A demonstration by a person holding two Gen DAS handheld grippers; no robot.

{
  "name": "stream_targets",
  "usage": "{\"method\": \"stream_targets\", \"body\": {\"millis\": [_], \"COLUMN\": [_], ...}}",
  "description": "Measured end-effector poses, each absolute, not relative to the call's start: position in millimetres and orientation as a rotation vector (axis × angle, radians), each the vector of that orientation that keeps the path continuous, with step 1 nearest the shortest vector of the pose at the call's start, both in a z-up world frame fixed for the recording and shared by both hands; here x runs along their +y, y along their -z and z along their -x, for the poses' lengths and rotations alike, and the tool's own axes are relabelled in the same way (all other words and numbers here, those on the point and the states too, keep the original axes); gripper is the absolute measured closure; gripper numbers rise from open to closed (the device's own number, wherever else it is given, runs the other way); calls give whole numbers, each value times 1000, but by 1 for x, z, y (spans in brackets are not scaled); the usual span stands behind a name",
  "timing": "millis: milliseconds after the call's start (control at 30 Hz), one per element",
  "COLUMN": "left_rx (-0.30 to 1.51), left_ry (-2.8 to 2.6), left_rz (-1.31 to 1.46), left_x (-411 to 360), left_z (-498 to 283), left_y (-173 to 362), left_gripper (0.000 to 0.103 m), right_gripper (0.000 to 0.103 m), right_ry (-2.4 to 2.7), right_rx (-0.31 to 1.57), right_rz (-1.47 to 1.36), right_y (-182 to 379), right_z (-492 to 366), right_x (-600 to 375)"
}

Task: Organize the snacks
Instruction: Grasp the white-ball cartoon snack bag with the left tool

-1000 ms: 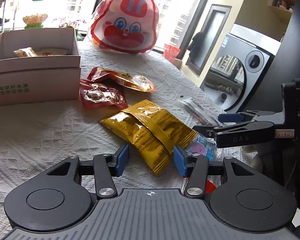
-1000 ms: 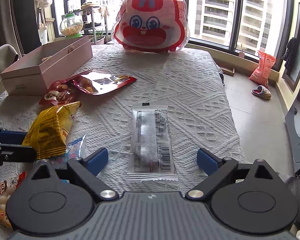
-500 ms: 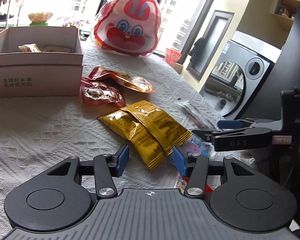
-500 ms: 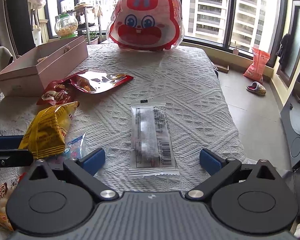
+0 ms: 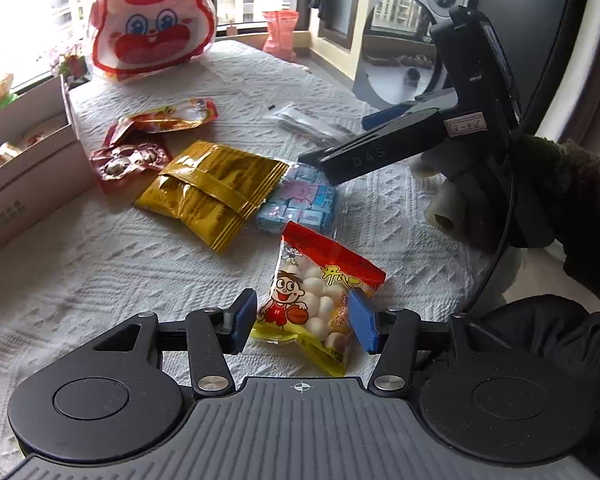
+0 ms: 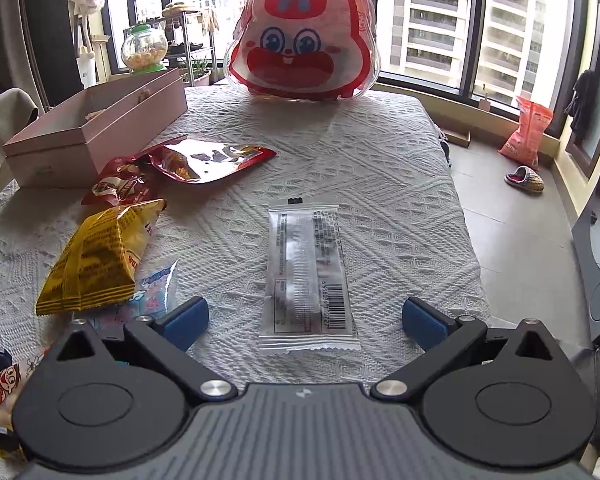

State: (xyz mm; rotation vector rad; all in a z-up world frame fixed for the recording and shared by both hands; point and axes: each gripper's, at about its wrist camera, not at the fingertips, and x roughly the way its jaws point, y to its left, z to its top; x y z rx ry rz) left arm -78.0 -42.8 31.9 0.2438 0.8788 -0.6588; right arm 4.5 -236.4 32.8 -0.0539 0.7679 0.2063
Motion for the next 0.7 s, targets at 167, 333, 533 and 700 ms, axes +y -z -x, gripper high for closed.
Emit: {"method": "stream_targets", "body": {"millis": [167, 333, 533, 700], "left_rx": [841, 783, 786, 813], "left_ry": [731, 817, 848, 866], "left_rz": [-351, -489, -592, -478], "left_x": [-51, -61, -76, -69], "left_z": [83, 98, 102, 91], "left_y": [-36, -43, -27, -34], "left_gripper": [46, 47, 43, 43], "right_gripper": [0, 0, 0, 0], "right_ry": [-206, -207, -207, -208], "right_rx": [768, 768, 768, 767], "right_rz": [54, 54, 54, 54], "right_y": [-33, -33, -33, -33], "right_z": [-4, -4, -4, -4], "right_x": [-236, -237, -237, -237]}}
